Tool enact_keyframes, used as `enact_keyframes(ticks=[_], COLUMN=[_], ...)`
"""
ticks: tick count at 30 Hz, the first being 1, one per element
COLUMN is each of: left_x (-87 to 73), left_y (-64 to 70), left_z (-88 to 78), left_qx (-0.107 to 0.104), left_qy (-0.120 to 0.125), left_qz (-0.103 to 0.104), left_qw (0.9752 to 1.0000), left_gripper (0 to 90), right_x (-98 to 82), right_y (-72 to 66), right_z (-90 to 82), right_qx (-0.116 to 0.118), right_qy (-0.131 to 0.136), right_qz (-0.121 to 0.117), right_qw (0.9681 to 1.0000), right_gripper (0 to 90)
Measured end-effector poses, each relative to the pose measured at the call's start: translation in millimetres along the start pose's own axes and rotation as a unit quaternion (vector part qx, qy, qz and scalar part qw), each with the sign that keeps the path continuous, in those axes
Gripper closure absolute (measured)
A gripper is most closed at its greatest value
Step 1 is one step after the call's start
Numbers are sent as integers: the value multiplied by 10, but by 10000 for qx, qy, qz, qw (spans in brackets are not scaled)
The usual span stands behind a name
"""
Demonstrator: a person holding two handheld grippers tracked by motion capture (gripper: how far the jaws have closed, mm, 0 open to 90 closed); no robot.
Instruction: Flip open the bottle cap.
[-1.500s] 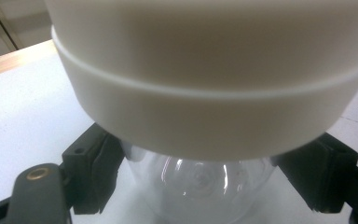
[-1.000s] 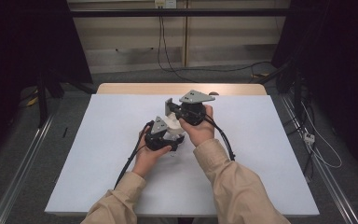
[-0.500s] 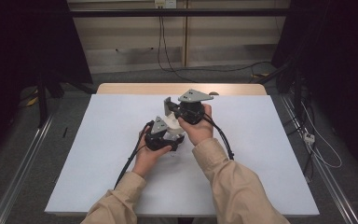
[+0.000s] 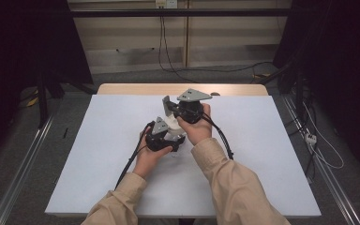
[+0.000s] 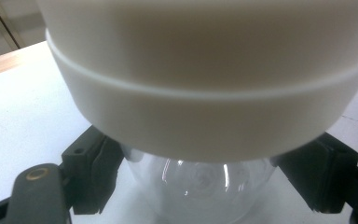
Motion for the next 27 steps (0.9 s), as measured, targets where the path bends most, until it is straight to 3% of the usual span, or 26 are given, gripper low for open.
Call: enact_keyframes(ticks=[27], left_x=[0], left_y=[9], left_z=[8], left_qx=[-22], left_qy=[-17], left_qz=[8], left_qw=[10000], left_gripper=[187], right_x=[36], right_y=[12], right_z=[89], right_qx=[65], right_qy=[-28], right_qz=[8], right_qw=[10000], right_gripper=[900])
Point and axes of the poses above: each handheld gripper's, and its own axes: z roughly forward along the jaws, x roughly out of its top, y roughly to its right, the point moved 3 cm from there along z, roughly forward along the jaws, and after that the axes turned 11 degrees about -y, right-handed, at the moved point
